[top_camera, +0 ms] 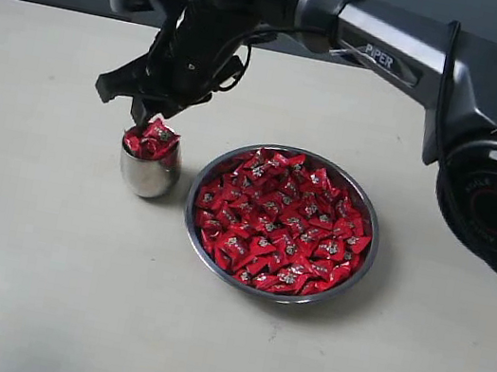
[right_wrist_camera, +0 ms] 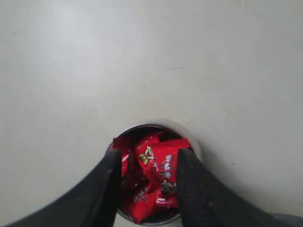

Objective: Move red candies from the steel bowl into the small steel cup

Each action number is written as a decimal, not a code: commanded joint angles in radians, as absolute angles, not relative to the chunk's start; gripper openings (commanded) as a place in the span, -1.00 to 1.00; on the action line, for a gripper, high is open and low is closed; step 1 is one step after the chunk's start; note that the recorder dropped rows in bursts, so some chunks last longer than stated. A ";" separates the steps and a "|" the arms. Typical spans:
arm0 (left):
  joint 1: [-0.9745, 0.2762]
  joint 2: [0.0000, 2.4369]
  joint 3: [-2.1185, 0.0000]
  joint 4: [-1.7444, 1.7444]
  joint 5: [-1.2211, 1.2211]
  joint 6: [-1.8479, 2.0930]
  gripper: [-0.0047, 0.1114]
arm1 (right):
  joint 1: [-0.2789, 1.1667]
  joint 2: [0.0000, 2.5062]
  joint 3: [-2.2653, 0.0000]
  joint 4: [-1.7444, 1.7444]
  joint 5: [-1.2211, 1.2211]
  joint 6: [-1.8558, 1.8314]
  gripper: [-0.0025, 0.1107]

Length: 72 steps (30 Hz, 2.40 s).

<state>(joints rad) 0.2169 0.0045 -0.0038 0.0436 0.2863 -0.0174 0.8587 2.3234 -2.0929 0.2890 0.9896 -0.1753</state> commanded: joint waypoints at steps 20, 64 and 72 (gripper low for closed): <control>0.218 0.000 0.000 0.045 0.284 -0.020 -0.91 | 0.848 2.215 -2.095 0.159 0.883 -0.146 -0.96; 0.218 0.000 0.000 0.045 0.284 -0.020 -0.91 | 0.419 0.935 -0.722 -0.091 0.493 -0.162 -0.96; 0.218 0.000 0.000 0.045 0.284 -0.020 -0.91 | 0.419 0.903 -0.722 -0.360 0.588 0.096 -0.96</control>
